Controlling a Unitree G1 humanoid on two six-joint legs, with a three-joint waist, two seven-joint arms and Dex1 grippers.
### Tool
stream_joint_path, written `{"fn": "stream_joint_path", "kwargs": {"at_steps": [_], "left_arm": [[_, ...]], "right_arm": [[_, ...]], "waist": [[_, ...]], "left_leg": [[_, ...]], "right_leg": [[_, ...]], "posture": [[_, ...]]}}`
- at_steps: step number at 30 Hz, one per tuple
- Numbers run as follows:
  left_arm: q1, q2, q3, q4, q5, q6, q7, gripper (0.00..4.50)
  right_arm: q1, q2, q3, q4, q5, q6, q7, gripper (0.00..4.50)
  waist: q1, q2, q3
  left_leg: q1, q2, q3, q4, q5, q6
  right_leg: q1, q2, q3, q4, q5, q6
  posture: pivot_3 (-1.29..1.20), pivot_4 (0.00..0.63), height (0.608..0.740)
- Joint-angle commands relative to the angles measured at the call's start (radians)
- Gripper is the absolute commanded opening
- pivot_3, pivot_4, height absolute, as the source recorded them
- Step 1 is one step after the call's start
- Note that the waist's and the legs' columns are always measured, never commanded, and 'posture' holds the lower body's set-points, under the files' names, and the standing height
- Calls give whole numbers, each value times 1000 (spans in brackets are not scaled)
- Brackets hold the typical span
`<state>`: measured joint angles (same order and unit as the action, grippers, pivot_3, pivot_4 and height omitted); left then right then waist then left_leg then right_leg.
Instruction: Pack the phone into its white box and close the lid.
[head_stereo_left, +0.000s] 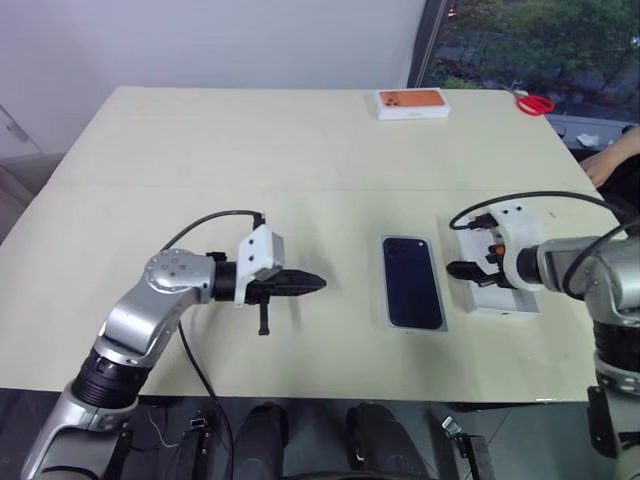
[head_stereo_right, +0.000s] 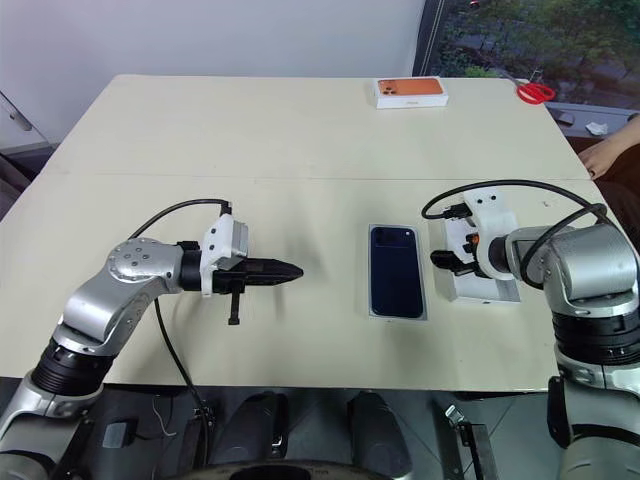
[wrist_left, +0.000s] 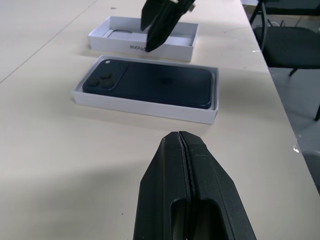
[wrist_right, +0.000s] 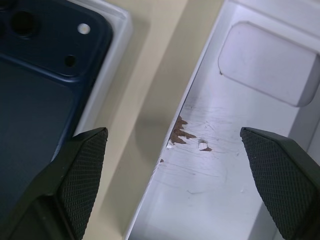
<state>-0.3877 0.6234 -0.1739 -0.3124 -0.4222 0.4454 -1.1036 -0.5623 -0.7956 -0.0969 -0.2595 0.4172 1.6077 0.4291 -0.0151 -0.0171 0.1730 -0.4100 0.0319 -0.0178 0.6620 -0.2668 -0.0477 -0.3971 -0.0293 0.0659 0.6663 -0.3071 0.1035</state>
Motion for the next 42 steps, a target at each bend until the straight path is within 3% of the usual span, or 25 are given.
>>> {"fn": "stream_joint_path", "kwargs": {"at_steps": [1, 4, 7, 13, 15, 24, 28, 32, 35, 36, 39, 42], "left_arm": [[15, 9, 35, -28, -32, -33, -23, 0], [20, 11, 37, -28, -30, -40, -24, 0], [20, 12, 36, -26, -24, -47, -18, 0], [17, 10, 32, -18, -15, -56, -9, 0], [17, 10, 32, -17, -15, -58, -6, 0], [24, 13, 54, 8, -2, -73, 18, 0], [23, 14, 82, 51, 7, -87, 39, 0], [26, 18, 90, 86, 22, -102, 53, 0], [24, 17, 97, 125, 42, -118, 62, 0], [20, 15, 98, 140, 47, -123, 66, 0], [12, 11, 98, 164, 54, -134, 72, 0], [12, 2, 95, 172, 61, -140, 82, 0]], "right_arm": [[-22, 13, -27, 12, 43, 7, -42, 4442], [-20, 19, -38, 33, 68, 7, -79, 4442], [-21, 20, -44, 52, 98, 7, -113, 3633], [-16, 27, -44, 72, 153, 7, -171, 619], [-18, 30, -48, 78, 172, 7, -191, 38], [-113, 59, -170, 135, 337, 7, -294, 38], [-194, 91, -286, 191, 604, 7, -383, 38], [-217, 108, -312, 222, 939, 7, -539, 38], [-137, 66, -177, 197, 1429, -194, -776, 38], [-104, 70, -130, 168, 1519, -256, -819, 38], [-51, 123, -82, 98, 1555, -361, -875, 38], [2, 282, -69, 1, 1555, -488, -987, 38]], "waist": [[0, 0, 0], [0, 0, 0], [1, 0, 0], [0, 0, 0], [0, 0, 0], [-4, 1, 1], [-4, 2, 1], [-3, 2, 1], [0, 2, 1], [0, 2, 1], [-6, 2, 2], [-9, 2, 1]], "left_leg": [[0, 0, 0, 0, 0, 0], [0, 0, 0, 0, 0, 0], [0, 0, 0, 0, 0, 0], [0, 0, 0, 0, 0, 0], [0, 0, 0, 0, 0, 0], [0, 0, 0, 0, 0, 0], [0, 1, 0, -1, 0, 0], [0, 1, 1, -1, 0, 1], [-1, 1, 1, 0, 0, 1], [-1, 1, 1, 0, -1, 1], [-1, 1, 1, 0, -1, 2], [-1, 2, 1, 0, -1, 2]], "right_leg": [[0, 0, 0, 0, 0, 0], [0, 0, 0, 0, 0, 0], [0, 0, 0, 0, 0, 0], [0, 0, 0, 0, 0, 0], [0, 0, 0, 0, 0, 0], [0, 0, 0, 0, 0, 0], [-1, 1, 0, 0, 0, 0], [0, 1, 0, 0, 0, 0], [-1, 0, 1, 0, 0, 0], [0, 0, 0, 0, 0, 0], [-1, 0, 0, 0, 0, 0], [-1, 1, 1, 0, 0, 0]], "posture": [[0, 150, 726], [0, 150, 726], [0, 150, 726], [0, 150, 726], [0, 150, 726], [0, 150, 726], [0, 150, 726], [0, 150, 726], [0, 150, 726], [0, 150, 726], [0, 150, 726], [0, 150, 726]]}}
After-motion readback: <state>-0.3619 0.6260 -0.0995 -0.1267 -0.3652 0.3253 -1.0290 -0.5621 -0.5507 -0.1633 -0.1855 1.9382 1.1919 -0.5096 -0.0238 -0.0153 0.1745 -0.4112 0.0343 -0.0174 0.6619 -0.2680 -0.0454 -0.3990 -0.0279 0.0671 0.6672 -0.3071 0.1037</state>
